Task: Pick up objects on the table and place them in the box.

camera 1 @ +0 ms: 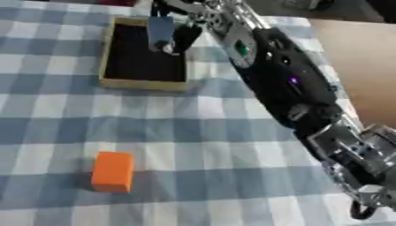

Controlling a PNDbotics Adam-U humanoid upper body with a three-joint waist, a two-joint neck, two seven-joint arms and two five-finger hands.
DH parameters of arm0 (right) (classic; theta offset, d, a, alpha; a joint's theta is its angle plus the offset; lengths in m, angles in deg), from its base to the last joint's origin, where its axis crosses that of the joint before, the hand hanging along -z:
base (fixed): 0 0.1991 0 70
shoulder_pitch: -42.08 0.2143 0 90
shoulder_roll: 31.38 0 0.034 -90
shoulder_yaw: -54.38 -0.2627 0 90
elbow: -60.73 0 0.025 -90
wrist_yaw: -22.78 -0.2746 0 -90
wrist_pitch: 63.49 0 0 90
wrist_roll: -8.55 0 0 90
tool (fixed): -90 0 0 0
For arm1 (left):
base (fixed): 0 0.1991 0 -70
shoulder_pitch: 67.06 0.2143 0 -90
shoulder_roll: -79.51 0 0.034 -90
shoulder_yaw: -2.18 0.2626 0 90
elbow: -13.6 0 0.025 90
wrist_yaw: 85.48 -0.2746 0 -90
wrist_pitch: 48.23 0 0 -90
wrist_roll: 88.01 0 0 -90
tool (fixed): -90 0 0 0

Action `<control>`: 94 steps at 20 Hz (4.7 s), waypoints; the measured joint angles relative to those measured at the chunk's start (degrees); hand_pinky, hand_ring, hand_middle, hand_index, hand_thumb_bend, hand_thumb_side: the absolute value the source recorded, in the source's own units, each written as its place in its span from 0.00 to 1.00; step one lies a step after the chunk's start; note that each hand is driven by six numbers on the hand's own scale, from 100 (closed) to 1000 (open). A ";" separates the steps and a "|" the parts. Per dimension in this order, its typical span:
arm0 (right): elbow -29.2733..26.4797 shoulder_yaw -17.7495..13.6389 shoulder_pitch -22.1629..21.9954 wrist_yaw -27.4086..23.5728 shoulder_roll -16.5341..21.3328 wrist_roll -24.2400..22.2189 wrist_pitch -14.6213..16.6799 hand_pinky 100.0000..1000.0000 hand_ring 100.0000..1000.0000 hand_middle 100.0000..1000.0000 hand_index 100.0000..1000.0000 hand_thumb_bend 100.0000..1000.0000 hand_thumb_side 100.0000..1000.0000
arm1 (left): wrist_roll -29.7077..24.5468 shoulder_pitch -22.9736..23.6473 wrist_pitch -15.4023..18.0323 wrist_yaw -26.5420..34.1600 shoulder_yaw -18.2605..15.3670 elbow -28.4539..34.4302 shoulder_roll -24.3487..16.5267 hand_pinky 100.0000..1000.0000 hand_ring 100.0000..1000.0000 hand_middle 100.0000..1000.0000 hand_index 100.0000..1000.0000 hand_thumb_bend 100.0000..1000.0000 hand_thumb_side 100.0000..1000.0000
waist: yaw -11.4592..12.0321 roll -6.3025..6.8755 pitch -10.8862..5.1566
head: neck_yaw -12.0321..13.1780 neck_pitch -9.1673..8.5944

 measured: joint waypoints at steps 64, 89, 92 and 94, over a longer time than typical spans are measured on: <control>-61.14 -12.77 -27.31 -31.83 23.03 36.62 -10.27 0.85 0.79 0.55 0.68 0.05 0.43 | -47.21 -20.69 -17.03 -20.49 28.60 0.17 -25.08 0.85 0.79 0.70 0.84 0.61 0.79 | -6.53 3.12 -0.43 | 7.08 -0.32; -61.41 -14.09 -31.68 -33.10 23.19 40.84 -11.59 0.86 0.76 0.52 0.66 0.03 0.55 | -69.41 -24.11 -16.40 -23.44 35.03 0.17 -21.62 0.90 0.88 0.77 0.90 0.62 0.60 | -6.50 4.09 -0.63 | 6.59 -0.33; -61.41 -14.11 -32.12 -33.11 23.06 40.60 -11.84 0.87 0.76 0.52 0.66 0.02 0.55 | -68.86 -24.05 -17.51 -24.04 35.40 0.17 -21.14 0.90 0.87 0.77 0.89 0.60 0.65 | -6.45 4.09 -0.72 | 6.88 -0.33; -61.41 -14.24 -32.41 -33.12 22.82 40.50 -11.94 0.87 0.76 0.52 0.66 0.02 0.55 | -68.09 -24.04 -18.70 -24.78 35.57 0.17 -20.83 0.90 0.87 0.76 0.89 0.62 0.65 | -6.34 4.11 -0.74 | 6.93 -0.33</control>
